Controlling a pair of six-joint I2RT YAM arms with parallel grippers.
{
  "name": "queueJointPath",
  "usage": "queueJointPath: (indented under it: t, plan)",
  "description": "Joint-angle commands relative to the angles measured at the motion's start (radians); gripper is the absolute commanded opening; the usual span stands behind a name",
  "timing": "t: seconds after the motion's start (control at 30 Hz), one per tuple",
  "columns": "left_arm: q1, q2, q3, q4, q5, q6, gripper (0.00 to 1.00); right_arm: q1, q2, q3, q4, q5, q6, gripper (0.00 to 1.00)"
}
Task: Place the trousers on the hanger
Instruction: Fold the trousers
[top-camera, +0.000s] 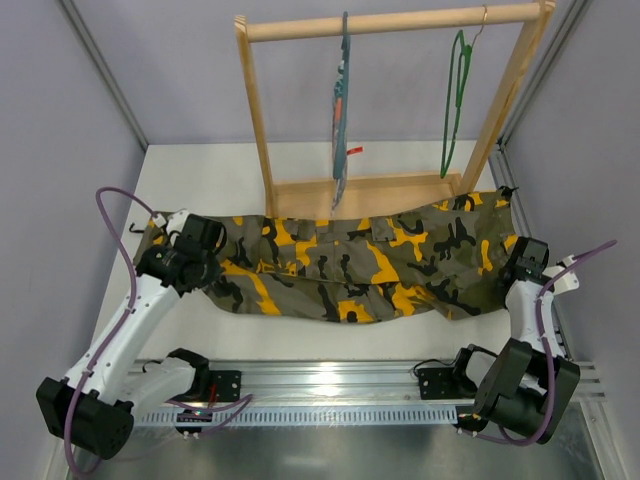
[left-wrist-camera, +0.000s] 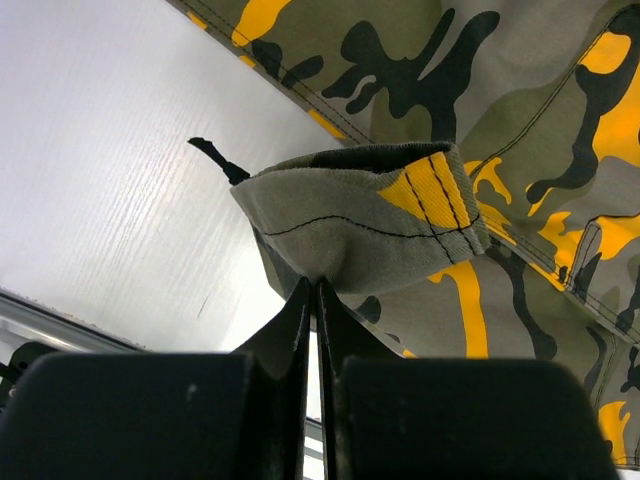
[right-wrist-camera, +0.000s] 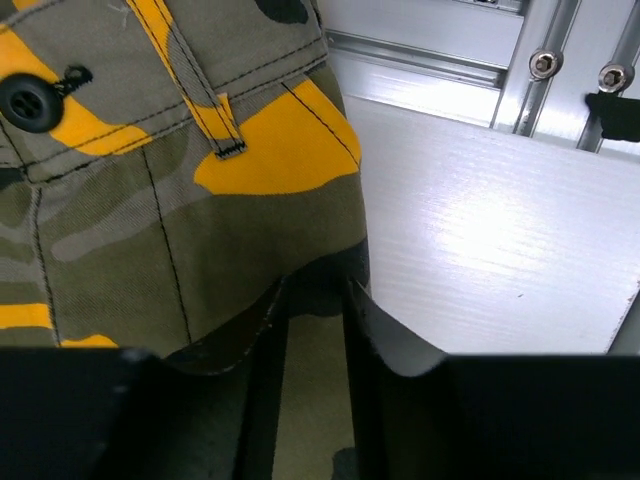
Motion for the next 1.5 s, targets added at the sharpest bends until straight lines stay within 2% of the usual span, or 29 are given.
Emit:
queueJointPath:
  t: [0.0, 0.03, 0.07, 0.13, 0.33, 0.37, 0.4, 0.43, 0.53, 0.67, 0.87, 1.1, 1.3, 1.33, 1.4, 1.43, 1.47]
  plan:
    - [0.017, -0.011, -0.006, 0.034, -0.033, 0.021, 0.0, -0.004, 0.002, 0.001, 0.066, 0.047, 0.008, 0.29]
    - [0.02, -0.008, -0.008, 0.039, -0.032, 0.021, 0.0, -0.004, -0.002, 0.001, 0.066, 0.052, 0.006, 0.18]
    - [0.02, -0.008, -0.008, 0.042, -0.029, 0.021, 0.0, -0.005, -0.004, 0.001, 0.063, 0.058, 0.008, 0.11]
    - [0.025, -0.008, -0.011, 0.051, -0.021, 0.021, 0.0, -0.004, -0.013, 0.002, 0.064, 0.061, 0.006, 0.04]
    - [0.029, 0.003, -0.014, 0.053, -0.015, 0.023, 0.0, -0.01, -0.028, 0.01, 0.075, 0.066, -0.038, 0.04]
    - [0.028, -0.001, -0.018, 0.06, -0.004, 0.018, 0.0, -0.024, -0.018, 0.023, 0.092, 0.035, -0.073, 0.11]
    - [0.029, -0.004, -0.021, 0.063, 0.005, 0.015, 0.0, -0.039, -0.018, 0.022, 0.121, -0.054, -0.146, 0.33]
    - [0.029, -0.008, -0.038, 0.072, 0.019, 0.009, 0.0, -0.077, -0.021, 0.019, 0.164, -0.087, -0.159, 0.47]
    - [0.028, -0.021, -0.078, 0.131, 0.101, -0.003, 0.0, -0.108, -0.065, -0.016, 0.236, -0.135, -0.188, 0.58]
    - [0.028, -0.023, -0.107, 0.131, 0.077, 0.006, 0.0, -0.152, -0.065, -0.006, 0.221, -0.111, -0.187, 0.63]
    - [0.029, -0.012, -0.086, 0.132, 0.039, 0.018, 0.0, -0.29, 0.034, -0.029, 0.273, -0.245, -0.21, 0.63]
    - [0.029, 0.005, -0.083, 0.135, 0.028, 0.024, 0.0, -0.311, 0.031, -0.07, 0.356, -0.298, -0.213, 0.66]
    - [0.032, 0.015, -0.095, 0.16, 0.033, 0.012, 0.0, -0.317, 0.05, -0.134, 0.439, -0.332, -0.196, 0.66]
    - [0.032, 0.014, -0.1, 0.168, 0.033, 0.011, 0.0, -0.317, 0.053, -0.136, 0.443, -0.33, -0.202, 0.63]
    - [0.032, 0.015, -0.101, 0.168, 0.025, 0.012, 0.0, -0.315, 0.039, -0.141, 0.451, -0.335, -0.204, 0.55]
    - [0.034, 0.015, -0.1, 0.168, 0.019, 0.014, 0.0, -0.317, 0.03, -0.139, 0.446, -0.325, -0.202, 0.42]
    - [0.034, 0.017, -0.094, 0.163, 0.008, 0.017, 0.0, -0.315, 0.004, -0.135, 0.439, -0.319, -0.202, 0.35]
